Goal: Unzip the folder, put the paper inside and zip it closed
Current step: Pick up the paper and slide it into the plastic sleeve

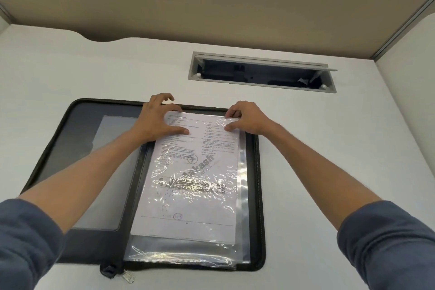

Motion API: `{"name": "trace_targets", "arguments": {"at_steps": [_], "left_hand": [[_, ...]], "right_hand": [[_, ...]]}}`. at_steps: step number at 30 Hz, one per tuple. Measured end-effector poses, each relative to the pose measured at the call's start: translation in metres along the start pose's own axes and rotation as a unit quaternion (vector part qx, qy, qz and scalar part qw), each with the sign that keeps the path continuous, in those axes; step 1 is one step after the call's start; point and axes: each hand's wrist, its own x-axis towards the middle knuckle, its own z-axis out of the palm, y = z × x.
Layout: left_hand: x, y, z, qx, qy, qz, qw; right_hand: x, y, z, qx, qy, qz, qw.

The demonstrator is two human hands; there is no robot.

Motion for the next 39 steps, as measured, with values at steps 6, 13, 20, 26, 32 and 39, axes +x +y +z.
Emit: {"name": "trace_targets", "arguments": {"at_steps": [6,13,20,26,32,39], "left_hand": [[-0.003,0.000,0.000,-0.006,-0.007,0.007,1.000],[-0.005,0.004,0.005,-0.020,-0.040,-0.018,0.999],[0.001,0.007,0.005,-0.018,-0.030,-0.011,0.999],[0.008,0.014,0.004,-0.027,-0.043,-0.018,0.999],[0.007,0.015,0.002,-0.025,-0.053,-0.014,0.998],[0.009,0.016,0.000,-0.021,-0.071,-0.021,0.997]], "right_hand": [[-0.002,-0.002,0.003,0.024,0.001,0.009,1.000],[0.001,0.000,0.006,0.015,-0.015,0.015,1.000],[0.002,-0.001,0.005,0.005,-0.015,0.019,1.000],[0.000,-0.003,0.006,0.018,-0.008,0.012,1.000],[0.000,-0.003,0.009,0.007,-0.001,0.019,1.000],[0.001,-0.006,0.009,-0.004,-0.009,0.009,1.000]]}}
